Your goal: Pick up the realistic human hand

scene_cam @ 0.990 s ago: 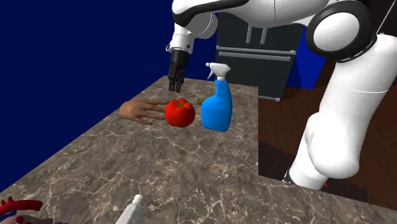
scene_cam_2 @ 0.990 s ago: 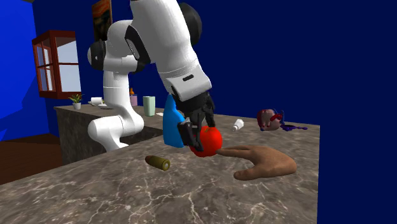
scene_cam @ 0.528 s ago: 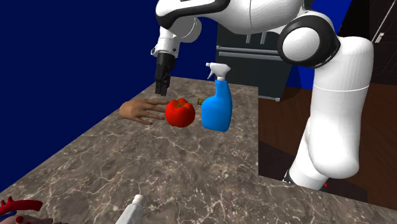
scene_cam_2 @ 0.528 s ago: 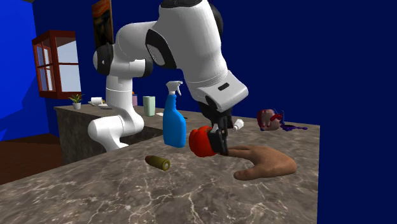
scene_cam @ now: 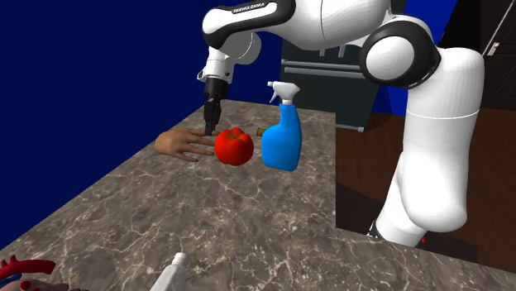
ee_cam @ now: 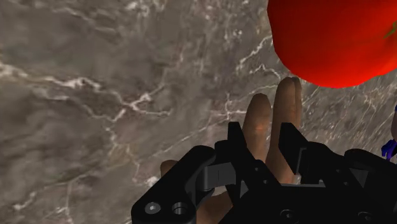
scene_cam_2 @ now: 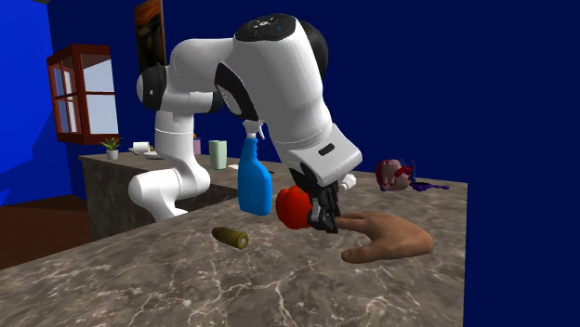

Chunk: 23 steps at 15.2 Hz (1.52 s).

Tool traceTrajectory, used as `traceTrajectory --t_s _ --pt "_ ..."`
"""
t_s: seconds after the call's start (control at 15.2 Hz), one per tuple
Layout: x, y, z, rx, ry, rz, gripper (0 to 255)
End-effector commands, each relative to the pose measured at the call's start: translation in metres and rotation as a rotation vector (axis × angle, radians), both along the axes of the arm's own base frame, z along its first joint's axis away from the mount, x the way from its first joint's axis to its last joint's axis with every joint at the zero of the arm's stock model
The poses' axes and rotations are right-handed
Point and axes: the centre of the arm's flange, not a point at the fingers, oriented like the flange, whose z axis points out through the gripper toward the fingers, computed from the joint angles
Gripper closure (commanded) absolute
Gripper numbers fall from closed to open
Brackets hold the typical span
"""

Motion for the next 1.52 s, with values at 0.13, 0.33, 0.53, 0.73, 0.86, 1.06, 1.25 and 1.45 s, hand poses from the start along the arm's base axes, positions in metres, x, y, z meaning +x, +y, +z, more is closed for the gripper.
traceTrajectory --t_s 0.13,0.33,0.53,0.73,0.86,1.06,1.25,1.45 --pt "0.000 0.000 0.000 0.000 0.000 0.000 255" --pt "0.000 0.000 0.000 0.000 0.000 0.000 255" --pt "0.000 0.000 0.005 0.000 0.000 0.000 255" --pt "0.000 0.000 0.021 0.000 0.000 0.000 255" --pt "0.000 0.000 0.031 0.000 0.000 0.000 255" --pt "0.000 0.000 0.047 0.000 0.000 0.000 255" --pt "0.000 0.000 0.063 0.000 0.000 0.000 255" --pt "0.000 0.000 0.079 0.000 0.000 0.000 255"
